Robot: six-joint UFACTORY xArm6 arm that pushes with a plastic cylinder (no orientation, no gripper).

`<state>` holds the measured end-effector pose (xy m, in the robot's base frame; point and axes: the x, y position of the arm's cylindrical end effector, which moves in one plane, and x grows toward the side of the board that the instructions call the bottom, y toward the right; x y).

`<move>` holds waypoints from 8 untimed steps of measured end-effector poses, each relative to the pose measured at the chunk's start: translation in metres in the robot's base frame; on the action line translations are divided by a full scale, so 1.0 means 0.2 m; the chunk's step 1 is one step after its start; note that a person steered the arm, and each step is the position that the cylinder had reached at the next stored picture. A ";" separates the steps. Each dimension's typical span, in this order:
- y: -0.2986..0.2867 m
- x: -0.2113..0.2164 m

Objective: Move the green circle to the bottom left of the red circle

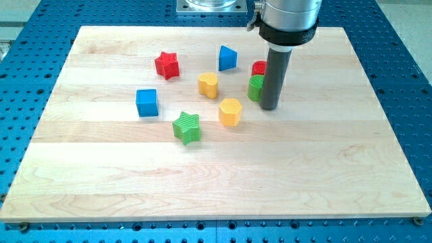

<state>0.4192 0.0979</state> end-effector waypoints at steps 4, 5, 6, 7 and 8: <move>0.00 -0.15; 0.00 -0.19; 0.00 -0.20; 0.00 -0.20; 0.00 -0.23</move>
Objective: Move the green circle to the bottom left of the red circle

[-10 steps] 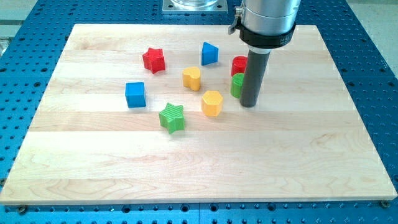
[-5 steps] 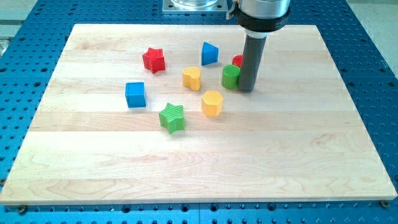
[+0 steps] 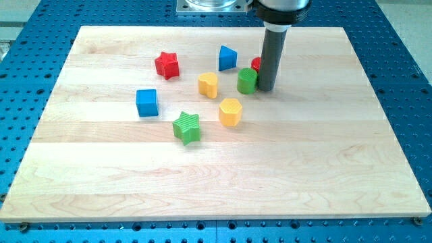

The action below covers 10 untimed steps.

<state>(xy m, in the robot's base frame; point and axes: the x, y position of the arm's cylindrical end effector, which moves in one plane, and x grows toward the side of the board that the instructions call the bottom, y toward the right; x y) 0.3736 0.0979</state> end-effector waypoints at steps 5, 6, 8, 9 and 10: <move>0.00 -0.03; 0.00 -0.03; 0.00 0.00; 0.00 0.12; -0.01 0.28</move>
<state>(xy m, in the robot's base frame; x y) 0.4286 0.0965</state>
